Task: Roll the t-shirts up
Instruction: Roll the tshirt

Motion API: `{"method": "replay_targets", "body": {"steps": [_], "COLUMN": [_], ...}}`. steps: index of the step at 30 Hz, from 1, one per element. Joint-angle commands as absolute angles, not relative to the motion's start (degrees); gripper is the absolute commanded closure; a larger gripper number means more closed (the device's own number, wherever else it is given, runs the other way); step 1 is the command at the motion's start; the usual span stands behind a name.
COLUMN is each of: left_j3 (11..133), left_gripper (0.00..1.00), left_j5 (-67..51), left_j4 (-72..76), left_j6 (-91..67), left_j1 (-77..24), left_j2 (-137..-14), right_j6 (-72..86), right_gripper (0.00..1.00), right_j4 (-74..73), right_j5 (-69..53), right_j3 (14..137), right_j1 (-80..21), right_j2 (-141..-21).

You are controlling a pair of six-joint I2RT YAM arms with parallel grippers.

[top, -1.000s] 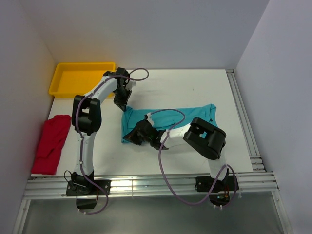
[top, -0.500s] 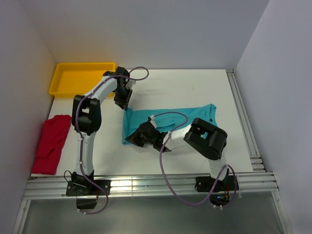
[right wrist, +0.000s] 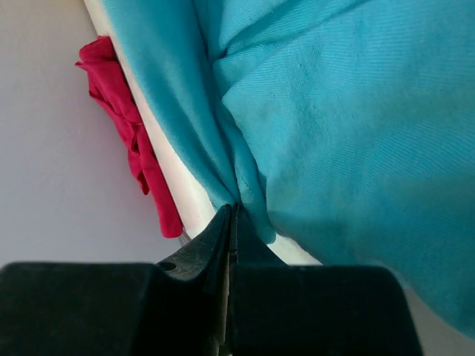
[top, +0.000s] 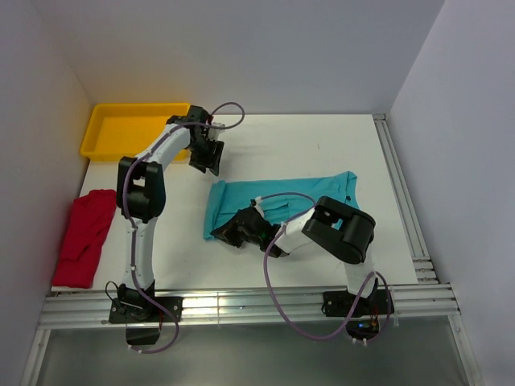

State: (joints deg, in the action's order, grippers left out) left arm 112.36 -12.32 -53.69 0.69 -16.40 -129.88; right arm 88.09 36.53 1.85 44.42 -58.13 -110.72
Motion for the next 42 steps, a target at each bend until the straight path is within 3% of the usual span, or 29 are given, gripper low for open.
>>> {"method": "replay_targets", "body": {"steps": [1,12,21,31,42], "left_j3": [111.11,104.42,99.94,99.23,98.61], "left_gripper": [0.41,0.39,0.34,0.34,0.37], "left_j5": [-19.32,-37.70,-34.73,-23.04,-19.08], "left_j4": [-51.07,-53.96,-52.39,-47.73,-46.93], "left_j6": [1.14,10.62,12.57,11.51,13.09], "left_j1": [-14.24,-10.02,-12.03,-16.43,-18.37], "left_j2": [-123.67,-121.38,-121.03,-121.03,-120.06], "right_j6": [90.00,89.74,89.03,88.86,88.86], "right_gripper": [1.00,1.00,1.00,1.00,1.00], "right_j4": [40.25,36.12,35.16,34.72,34.89], "right_j5": [1.41,1.76,1.05,0.26,0.26], "right_j3": [43.16,44.03,45.00,45.88,46.76], "right_j1": [-57.57,-56.95,-56.60,-55.99,-55.99], "right_j2": [-109.25,-108.19,-108.72,-109.51,-110.39]}}
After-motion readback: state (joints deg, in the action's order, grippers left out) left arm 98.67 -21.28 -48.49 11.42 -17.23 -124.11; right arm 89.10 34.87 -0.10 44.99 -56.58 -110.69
